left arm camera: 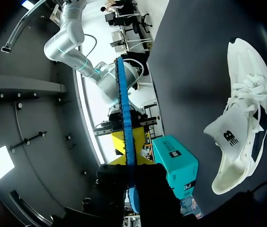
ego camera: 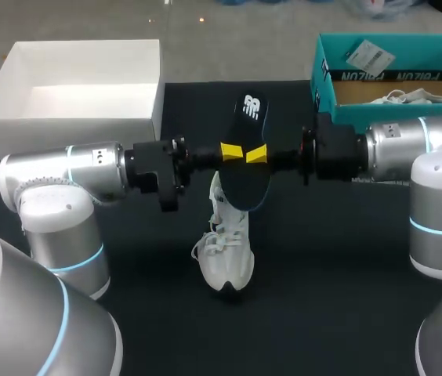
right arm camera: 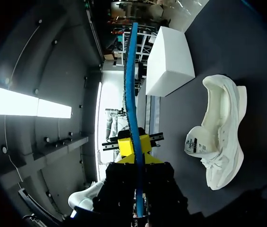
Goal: Take the shoe out of the shoebox, open the shoe tongue, remove and reinsert the insole, then place the shoe into the shoebox
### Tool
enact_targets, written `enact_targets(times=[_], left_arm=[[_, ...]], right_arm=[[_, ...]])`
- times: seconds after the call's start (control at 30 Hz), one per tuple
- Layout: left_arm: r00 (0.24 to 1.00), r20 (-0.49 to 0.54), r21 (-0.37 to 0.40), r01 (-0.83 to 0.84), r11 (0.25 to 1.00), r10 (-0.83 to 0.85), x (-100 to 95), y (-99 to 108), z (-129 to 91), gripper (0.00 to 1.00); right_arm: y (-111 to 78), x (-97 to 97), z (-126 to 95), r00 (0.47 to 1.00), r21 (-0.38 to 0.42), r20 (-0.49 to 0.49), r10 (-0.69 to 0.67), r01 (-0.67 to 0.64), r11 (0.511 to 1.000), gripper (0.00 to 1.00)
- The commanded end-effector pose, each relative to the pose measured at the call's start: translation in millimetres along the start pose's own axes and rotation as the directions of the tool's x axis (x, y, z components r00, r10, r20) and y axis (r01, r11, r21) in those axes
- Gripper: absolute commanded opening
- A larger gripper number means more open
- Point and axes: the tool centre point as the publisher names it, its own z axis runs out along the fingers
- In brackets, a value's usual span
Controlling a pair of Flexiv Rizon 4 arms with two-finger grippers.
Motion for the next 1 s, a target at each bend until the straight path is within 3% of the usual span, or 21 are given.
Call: enact_targets(times=[0.03,0.17,0.3,0.43,0.6,0.8,1.0], left_arm=[[1.000,-0.010,0.014,0.009,1.000,-0.009,-3.6,-2,-9,1.00],[0.999,-0.043,0.046,0.022,0.999,-0.020,-4.5,-3,-31,1.00],[0.993,-0.114,0.101,0.053,0.993,-0.041,-0.7,-5,-67,1.00],[0.973,-0.214,0.202,0.135,0.970,-0.091,6.4,-15,-105,1.00],[0.930,-0.337,0.164,0.211,0.964,-0.146,21.0,-21,-142,1.00],[0.906,-0.373,0.133,0.267,0.954,-0.202,34.6,-27,-160,1.00],[0.887,-0.425,0.184,0.281,0.942,-0.181,46.0,-33,-172,1.00]], right_arm=[[-1.7,0.9,-2,1.000,-0.031,-0.008,-0.019,0.019,0.999,0.00],[2.7,3.5,-6,0.998,-0.063,-0.021,-0.059,0.058,0.996,0.00],[7.2,6.0,-12,0.993,-0.081,-0.039,-0.113,0.109,0.991,0.00],[16.6,3.9,-18,0.976,-0.103,-0.039,-0.214,0.209,0.972,0.00],[29.8,0.9,-20,0.946,-0.113,0.002,-0.325,0.323,0.939,0.00],[42.6,6.2,-21,0.891,-0.108,0.085,-0.446,0.453,0.885,0.00],[50.6,7.6,-21,0.811,-0.125,0.157,-0.564,0.583,0.803,0.00]])
